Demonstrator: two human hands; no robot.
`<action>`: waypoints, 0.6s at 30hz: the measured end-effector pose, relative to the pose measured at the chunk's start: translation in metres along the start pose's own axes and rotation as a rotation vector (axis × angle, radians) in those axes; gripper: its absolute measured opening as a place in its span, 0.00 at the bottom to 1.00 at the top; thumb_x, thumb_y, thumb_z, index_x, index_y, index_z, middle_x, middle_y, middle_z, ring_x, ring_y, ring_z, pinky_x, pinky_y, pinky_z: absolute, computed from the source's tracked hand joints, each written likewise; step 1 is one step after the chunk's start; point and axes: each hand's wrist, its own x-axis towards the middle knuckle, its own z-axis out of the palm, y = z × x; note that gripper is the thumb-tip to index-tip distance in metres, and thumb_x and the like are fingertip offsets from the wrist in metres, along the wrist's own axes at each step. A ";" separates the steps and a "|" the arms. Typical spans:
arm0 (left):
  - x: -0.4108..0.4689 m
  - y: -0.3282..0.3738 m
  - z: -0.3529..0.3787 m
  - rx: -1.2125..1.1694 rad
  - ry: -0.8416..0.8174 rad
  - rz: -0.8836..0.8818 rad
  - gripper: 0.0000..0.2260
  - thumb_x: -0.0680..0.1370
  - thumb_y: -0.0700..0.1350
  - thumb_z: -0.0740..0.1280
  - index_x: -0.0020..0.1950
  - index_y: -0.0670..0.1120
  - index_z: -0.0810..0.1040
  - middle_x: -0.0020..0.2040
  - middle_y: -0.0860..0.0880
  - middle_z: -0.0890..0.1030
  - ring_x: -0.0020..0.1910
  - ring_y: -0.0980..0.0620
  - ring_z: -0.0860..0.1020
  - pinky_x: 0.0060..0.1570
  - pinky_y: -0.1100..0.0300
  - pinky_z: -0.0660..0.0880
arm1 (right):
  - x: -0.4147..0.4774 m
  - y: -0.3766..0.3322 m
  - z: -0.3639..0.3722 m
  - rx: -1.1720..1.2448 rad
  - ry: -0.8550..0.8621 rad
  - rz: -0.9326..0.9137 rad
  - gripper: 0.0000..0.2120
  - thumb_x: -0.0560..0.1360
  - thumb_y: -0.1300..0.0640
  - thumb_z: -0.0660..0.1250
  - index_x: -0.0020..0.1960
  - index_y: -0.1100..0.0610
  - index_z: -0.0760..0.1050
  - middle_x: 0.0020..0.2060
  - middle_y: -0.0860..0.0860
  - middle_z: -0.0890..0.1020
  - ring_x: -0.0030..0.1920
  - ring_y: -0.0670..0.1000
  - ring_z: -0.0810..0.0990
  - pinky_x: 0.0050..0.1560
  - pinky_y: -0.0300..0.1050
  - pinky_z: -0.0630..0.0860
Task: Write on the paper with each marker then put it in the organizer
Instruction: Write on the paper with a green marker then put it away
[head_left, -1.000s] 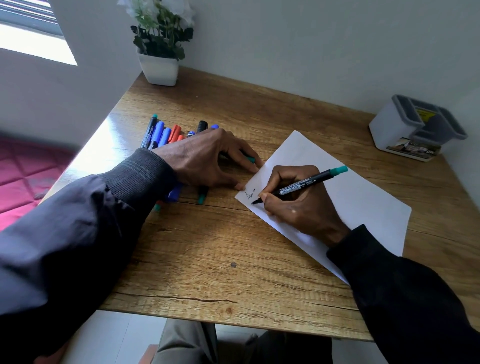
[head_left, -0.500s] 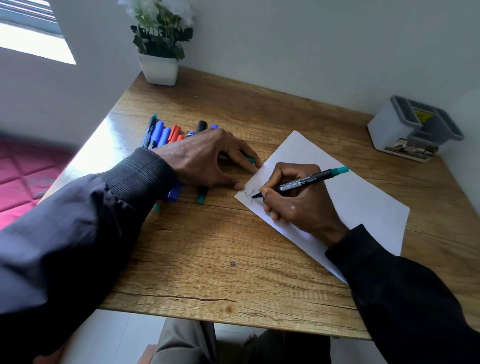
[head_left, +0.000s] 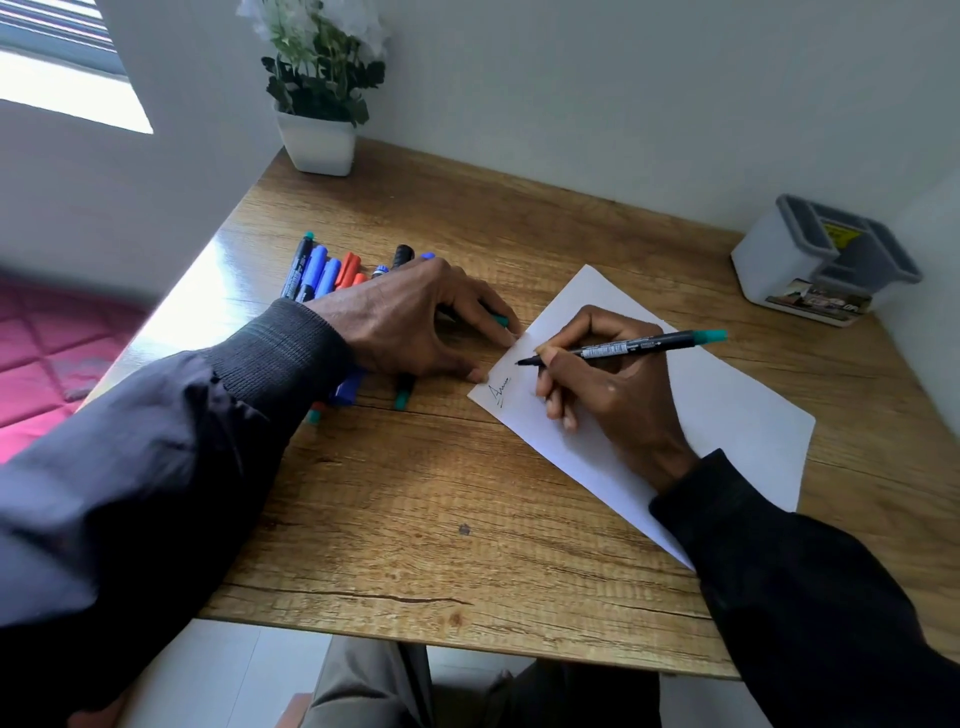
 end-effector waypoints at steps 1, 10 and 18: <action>0.000 0.001 0.001 -0.041 0.020 -0.001 0.16 0.73 0.49 0.76 0.61 0.54 0.83 0.65 0.62 0.77 0.64 0.66 0.73 0.56 0.81 0.67 | 0.001 0.000 -0.001 0.026 0.006 0.008 0.05 0.77 0.67 0.68 0.42 0.67 0.75 0.30 0.65 0.80 0.24 0.59 0.77 0.25 0.43 0.71; -0.001 0.003 -0.001 -0.306 0.184 -0.057 0.07 0.78 0.34 0.71 0.49 0.43 0.86 0.54 0.53 0.86 0.57 0.61 0.82 0.60 0.63 0.78 | 0.007 -0.006 -0.012 0.202 0.014 0.061 0.05 0.79 0.71 0.65 0.45 0.68 0.77 0.33 0.63 0.80 0.26 0.57 0.77 0.26 0.42 0.72; 0.001 -0.007 -0.006 -0.444 0.302 -0.073 0.11 0.79 0.32 0.67 0.60 0.41 0.76 0.51 0.47 0.87 0.48 0.49 0.85 0.47 0.59 0.81 | 0.005 -0.003 -0.004 0.233 -0.016 0.134 0.03 0.75 0.65 0.68 0.44 0.65 0.78 0.32 0.64 0.80 0.27 0.57 0.76 0.25 0.42 0.71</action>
